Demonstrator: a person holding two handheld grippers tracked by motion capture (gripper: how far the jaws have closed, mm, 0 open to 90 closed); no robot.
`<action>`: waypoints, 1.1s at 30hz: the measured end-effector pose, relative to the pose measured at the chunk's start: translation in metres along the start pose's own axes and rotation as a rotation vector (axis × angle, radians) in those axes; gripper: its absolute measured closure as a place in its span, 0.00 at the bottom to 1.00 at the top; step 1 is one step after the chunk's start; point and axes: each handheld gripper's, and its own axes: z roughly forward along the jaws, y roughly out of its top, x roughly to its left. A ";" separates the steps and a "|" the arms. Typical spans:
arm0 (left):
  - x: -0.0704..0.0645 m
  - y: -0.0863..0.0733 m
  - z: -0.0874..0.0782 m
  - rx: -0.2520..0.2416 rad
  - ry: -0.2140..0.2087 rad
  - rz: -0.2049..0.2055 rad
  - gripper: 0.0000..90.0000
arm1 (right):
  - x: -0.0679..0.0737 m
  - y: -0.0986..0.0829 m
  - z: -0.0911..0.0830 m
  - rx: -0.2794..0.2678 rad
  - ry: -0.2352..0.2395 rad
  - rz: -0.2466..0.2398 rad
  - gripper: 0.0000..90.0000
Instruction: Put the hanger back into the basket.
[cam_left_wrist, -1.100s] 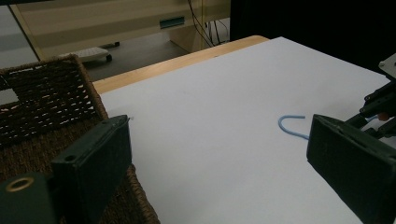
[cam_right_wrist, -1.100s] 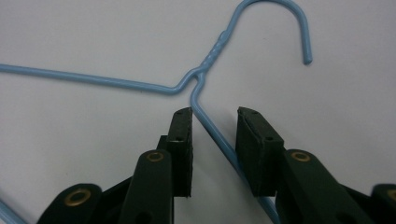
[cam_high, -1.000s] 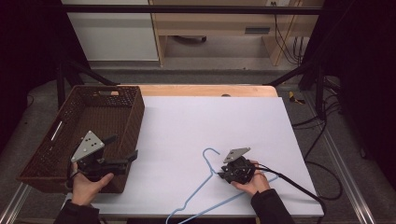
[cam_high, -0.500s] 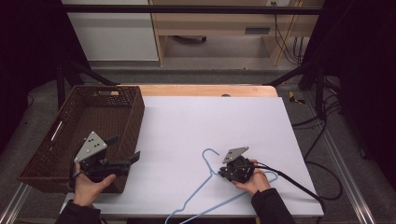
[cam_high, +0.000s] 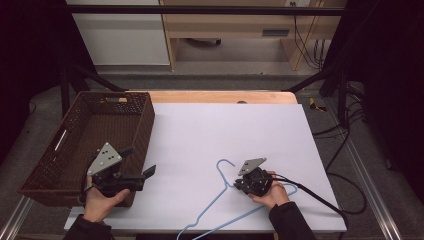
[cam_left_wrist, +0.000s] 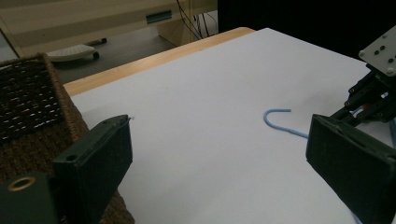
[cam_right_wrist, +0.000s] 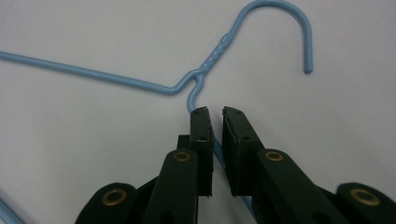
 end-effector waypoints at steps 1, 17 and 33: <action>-0.002 0.000 0.002 0.001 -0.004 0.000 0.08 | 0.000 0.000 0.000 -0.001 -0.003 -0.005 0.93; -0.055 -0.007 0.047 0.160 -0.104 0.037 0.14 | -0.001 0.000 -0.016 -0.053 -0.024 0.009 0.81; -0.109 -0.004 0.114 0.346 -0.196 0.106 0.27 | -0.011 -0.020 -0.061 -0.258 -0.121 0.137 0.50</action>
